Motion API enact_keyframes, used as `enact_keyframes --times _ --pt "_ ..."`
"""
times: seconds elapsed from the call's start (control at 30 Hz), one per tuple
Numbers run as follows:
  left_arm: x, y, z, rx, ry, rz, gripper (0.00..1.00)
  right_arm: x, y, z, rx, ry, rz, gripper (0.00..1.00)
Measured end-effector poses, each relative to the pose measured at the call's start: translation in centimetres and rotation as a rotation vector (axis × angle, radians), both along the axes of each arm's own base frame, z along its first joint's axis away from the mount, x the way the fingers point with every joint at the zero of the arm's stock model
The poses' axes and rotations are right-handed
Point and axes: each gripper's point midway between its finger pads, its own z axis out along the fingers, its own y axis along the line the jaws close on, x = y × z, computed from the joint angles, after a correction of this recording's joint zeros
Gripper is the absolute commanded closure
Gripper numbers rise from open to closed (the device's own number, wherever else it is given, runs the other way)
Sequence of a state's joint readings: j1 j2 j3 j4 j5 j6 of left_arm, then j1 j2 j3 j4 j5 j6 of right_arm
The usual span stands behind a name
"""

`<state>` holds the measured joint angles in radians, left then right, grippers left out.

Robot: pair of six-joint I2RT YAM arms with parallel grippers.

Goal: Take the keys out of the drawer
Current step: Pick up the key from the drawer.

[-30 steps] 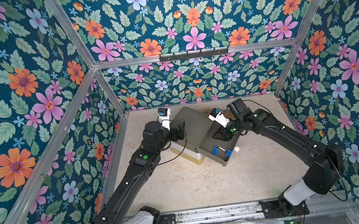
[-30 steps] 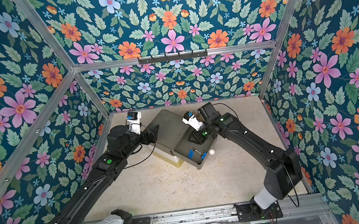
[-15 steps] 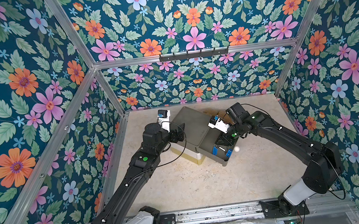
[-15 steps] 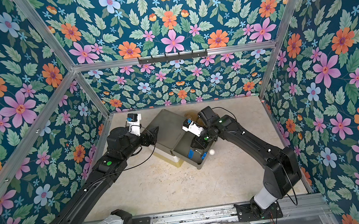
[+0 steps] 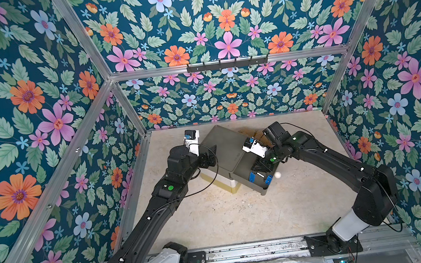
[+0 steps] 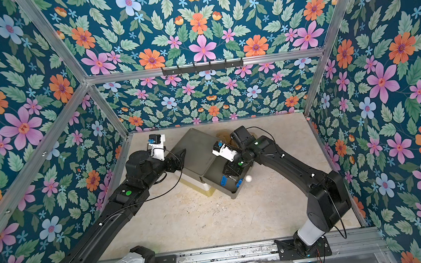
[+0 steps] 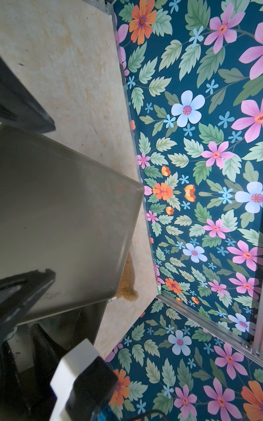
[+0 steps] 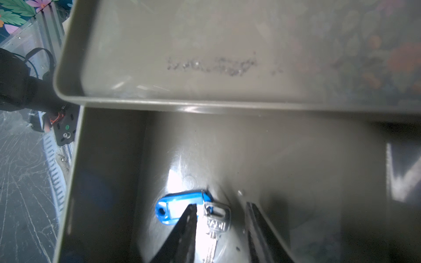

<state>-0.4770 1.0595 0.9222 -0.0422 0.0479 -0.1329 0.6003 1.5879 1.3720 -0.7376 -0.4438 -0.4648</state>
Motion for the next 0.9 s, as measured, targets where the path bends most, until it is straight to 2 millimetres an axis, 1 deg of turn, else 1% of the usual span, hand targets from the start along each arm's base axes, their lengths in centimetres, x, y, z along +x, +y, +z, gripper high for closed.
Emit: enact_keyframes --times 0.43,0.7,0.77,0.9 --pt "0.1 0.1 0.0 -0.001 0.0 0.007 0.01 -0.4 0.6 -1.0 -0.017 0.018 0.025 0.63" --pt "0.1 0.1 -0.1 0.003 0.004 0.011 0.01 -0.6 0.7 -1.2 -0.022 0.023 0.032 0.75" --pt "0.1 0.2 -0.1 0.003 0.005 0.011 0.01 -0.6 0.6 -1.2 -0.024 0.025 0.032 0.79" --pt "0.0 0.4 -0.2 0.005 0.004 0.019 0.01 -0.7 0.6 -1.3 -0.029 0.027 0.031 0.93"
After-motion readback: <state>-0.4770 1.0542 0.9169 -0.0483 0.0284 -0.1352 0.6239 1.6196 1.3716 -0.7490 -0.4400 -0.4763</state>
